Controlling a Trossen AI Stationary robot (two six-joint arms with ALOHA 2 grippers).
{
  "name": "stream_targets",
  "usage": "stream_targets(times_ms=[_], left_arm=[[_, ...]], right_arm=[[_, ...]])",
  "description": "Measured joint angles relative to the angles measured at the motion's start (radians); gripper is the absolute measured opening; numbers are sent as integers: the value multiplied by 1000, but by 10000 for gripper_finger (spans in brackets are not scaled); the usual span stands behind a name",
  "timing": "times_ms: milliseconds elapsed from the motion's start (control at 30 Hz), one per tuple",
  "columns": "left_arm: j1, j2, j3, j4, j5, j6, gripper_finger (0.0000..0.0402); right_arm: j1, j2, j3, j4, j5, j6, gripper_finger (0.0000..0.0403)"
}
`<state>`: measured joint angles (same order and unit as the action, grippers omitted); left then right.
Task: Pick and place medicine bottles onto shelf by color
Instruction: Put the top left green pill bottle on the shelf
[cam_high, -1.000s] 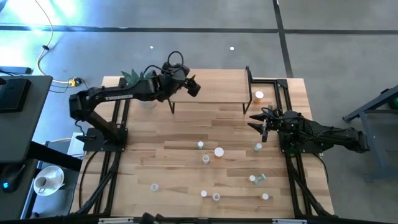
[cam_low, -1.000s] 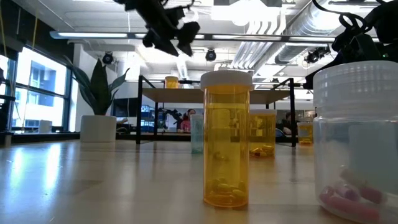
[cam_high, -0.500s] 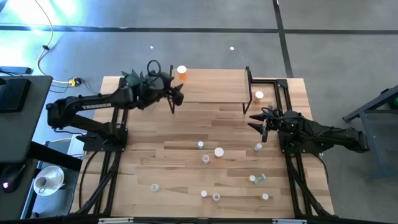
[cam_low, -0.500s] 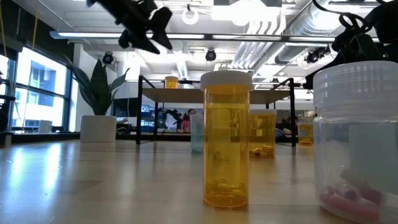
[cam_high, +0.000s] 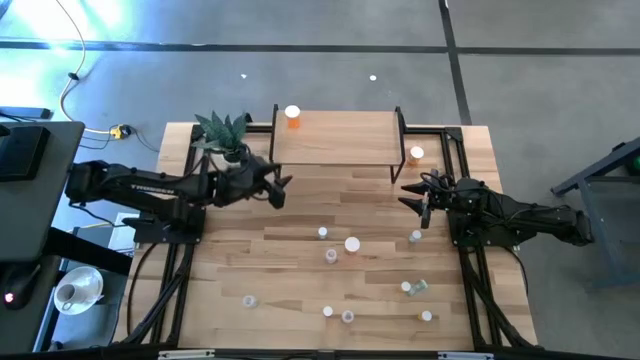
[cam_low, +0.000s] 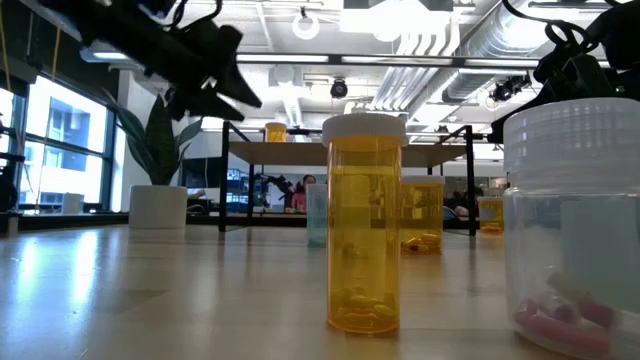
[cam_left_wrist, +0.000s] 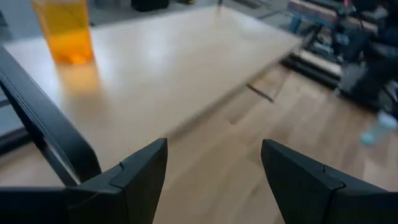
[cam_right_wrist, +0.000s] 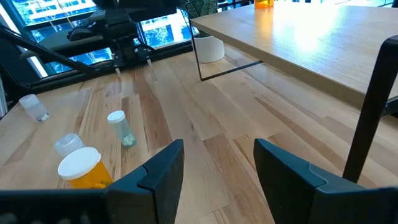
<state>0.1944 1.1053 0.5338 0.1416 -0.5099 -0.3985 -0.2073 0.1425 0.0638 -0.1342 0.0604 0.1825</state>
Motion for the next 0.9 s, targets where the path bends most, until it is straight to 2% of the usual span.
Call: stream_targets(times_ms=[233,400,600,900], left_arm=[[-93,0,-77,35,-74,-53,250],[-140,0,-79,46,-92,-6,250],[-142,-6,-79,47,-52,71,250],[-135,-19,-79,49,67,87,250]], right_arm=[[0,0,0,0,0,0,185],[0,0,-1,17,0,36,185],[0,0,-1,76,0,134,185],[0,0,-1,367,-11,179,185]])
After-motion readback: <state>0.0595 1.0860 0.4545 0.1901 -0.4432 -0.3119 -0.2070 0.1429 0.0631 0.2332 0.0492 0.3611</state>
